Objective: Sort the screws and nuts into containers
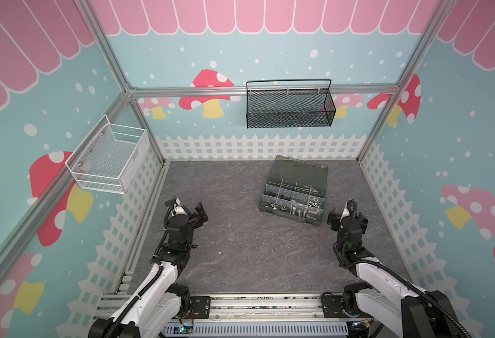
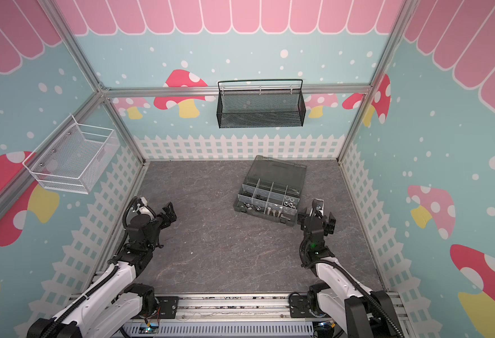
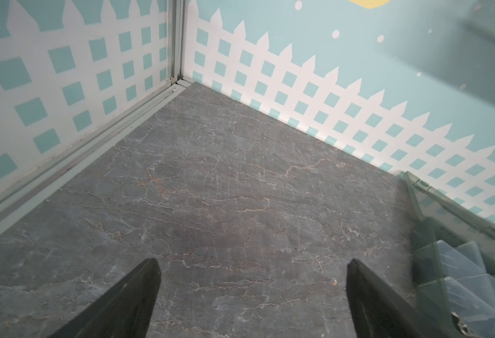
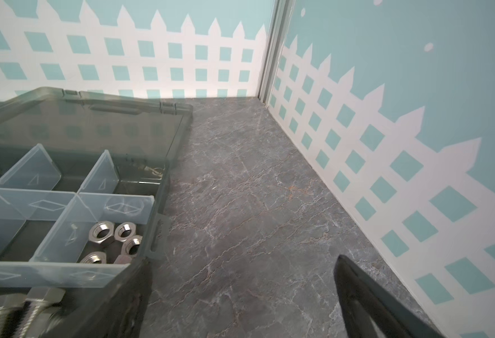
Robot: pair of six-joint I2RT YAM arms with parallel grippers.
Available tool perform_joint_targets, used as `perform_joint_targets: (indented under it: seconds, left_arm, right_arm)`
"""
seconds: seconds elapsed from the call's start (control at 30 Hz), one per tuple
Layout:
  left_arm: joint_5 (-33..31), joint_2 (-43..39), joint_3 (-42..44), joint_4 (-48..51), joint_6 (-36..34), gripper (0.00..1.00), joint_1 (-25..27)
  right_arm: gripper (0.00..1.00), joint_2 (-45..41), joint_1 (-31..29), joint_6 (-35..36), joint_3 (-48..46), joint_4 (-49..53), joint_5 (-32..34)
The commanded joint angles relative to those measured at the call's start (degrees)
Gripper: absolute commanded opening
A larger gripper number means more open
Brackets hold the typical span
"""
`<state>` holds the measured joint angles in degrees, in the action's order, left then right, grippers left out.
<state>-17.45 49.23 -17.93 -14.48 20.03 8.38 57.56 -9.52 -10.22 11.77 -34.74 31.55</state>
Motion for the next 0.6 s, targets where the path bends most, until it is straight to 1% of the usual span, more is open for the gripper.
perform_joint_targets:
  seconds: [0.0, 0.07, 0.1, 0.23, 0.33, 0.43, 0.5, 0.57]
  left_arm:
    - [-1.7, -0.4, 2.7, -12.0, -11.7, 1.00, 0.1]
    - [-1.2, 1.1, 4.6, -17.2, -15.7, 1.00, 0.1]
    - [0.7, 2.2, 5.3, -19.6, -17.8, 1.00, 0.1]
    - [3.1, 8.5, 5.6, -25.6, -22.0, 1.00, -0.1]
    - [3.5, 14.7, 4.4, -27.5, -22.1, 1.00, -0.7]
    - [6.7, 21.3, 4.3, -33.4, -20.7, 1.00, -2.6]
    - [9.4, 23.5, 3.3, -34.8, -19.9, 1.00, -3.7]
    - [11.0, 26.8, 2.5, -37.7, -19.5, 1.00, -4.8]
  right_arm:
    - [0.98, 0.3, 2.6, 1.3, -2.8, -12.9, -3.1]
    - [0.98, 1.9, 4.4, 0.5, -3.8, -15.2, -4.4]
    - [0.98, 3.0, 5.4, 0.4, -4.2, -16.7, -5.4]
    - [0.98, 8.5, 7.9, 0.5, -5.6, -24.2, -7.4]
    - [0.98, 11.2, 8.8, 0.5, -5.8, -28.3, -8.0]
    - [0.98, 13.5, 9.3, 1.2, -5.9, -32.4, -9.4]
    - [0.98, 14.9, 9.5, 2.0, -5.5, -33.9, -10.8]
    - [0.98, 17.1, 9.6, 3.0, -6.0, -37.6, -12.1]
